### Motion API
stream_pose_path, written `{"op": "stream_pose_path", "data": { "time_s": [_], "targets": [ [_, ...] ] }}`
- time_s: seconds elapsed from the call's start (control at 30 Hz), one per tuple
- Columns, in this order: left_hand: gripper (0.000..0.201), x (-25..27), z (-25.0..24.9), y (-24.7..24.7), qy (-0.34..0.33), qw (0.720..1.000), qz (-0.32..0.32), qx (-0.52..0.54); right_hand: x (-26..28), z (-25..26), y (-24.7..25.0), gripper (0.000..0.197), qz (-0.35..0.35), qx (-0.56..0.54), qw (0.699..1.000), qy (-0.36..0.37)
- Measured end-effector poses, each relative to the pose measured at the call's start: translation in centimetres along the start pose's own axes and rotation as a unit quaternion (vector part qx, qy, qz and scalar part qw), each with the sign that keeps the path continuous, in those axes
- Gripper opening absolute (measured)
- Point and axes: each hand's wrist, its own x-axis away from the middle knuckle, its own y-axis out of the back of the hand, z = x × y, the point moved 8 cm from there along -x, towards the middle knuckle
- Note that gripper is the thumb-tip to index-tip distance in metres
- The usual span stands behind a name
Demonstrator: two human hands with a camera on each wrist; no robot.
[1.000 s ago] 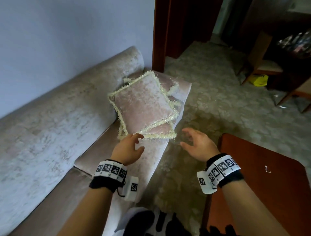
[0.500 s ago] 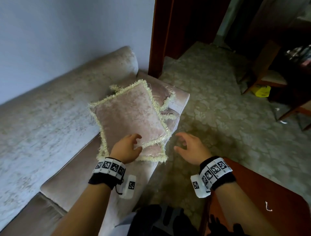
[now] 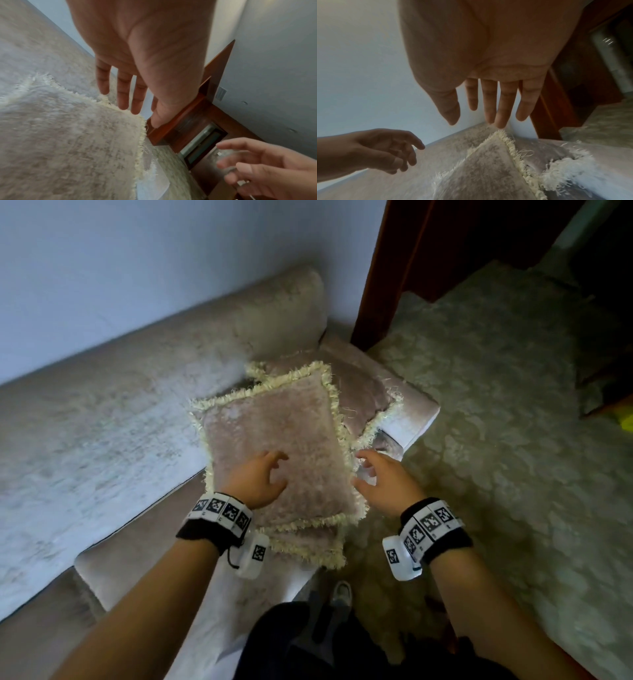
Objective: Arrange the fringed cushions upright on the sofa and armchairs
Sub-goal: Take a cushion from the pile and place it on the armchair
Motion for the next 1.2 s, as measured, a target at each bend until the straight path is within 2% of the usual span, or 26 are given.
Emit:
{"op": "stream_pose_path", "data": {
  "time_s": [0.17, 0.33, 0.43, 0.53, 0.67, 0.77, 0.87, 1.03, 1.2],
  "targets": [
    [0.054, -4.3, 2.9, -1.1, 0.072, 0.996, -0.05, -0.032, -8.9, -1.9, -0.7, 0.052, 0.083, 0.035, 0.995, 0.046],
    [0.064, -7.0, 7.8, -2.9, 0.157, 0.986, -0.02, -0.042, -15.7, -3.9, -3.2, 0.057, 0.181, 0.078, 0.979, 0.054],
    [0.068, -8.4, 12.2, -3.4, 0.201, 0.979, -0.01, -0.037, -19.4, -5.0, -5.1, 0.061, 0.215, 0.082, 0.972, 0.045],
    [0.074, -9.5, 17.2, -4.0, 0.239, 0.971, 0.001, -0.021, -22.5, -5.8, -7.1, 0.065, 0.214, 0.071, 0.974, 0.033],
    [0.081, -10.9, 22.6, -5.0, 0.239, 0.971, 0.016, 0.022, -25.2, -7.4, -10.4, 0.09, 0.189, 0.097, 0.977, -0.005],
    [0.103, -12.4, 26.2, -5.8, 0.252, 0.965, 0.04, 0.055, -25.9, -8.2, -12.8, 0.113, 0.182, 0.082, 0.979, -0.032],
    [0.131, -14.0, 29.4, -7.0, 0.261, 0.959, 0.096, 0.053, -26.7, -8.4, -14.5, 0.131, 0.169, 0.072, 0.981, -0.058],
    [0.153, -16.9, 31.7, -8.9, 0.239, 0.955, 0.15, 0.094, -27.7, -8.3, -16.2, 0.137, 0.175, 0.029, 0.98, -0.094],
    [0.158, -18.7, 32.7, -10.9, 0.259, 0.943, 0.168, 0.125, -28.9, -9.0, -17.1, 0.14, 0.152, 0.026, 0.982, -0.11]
  ]
}}
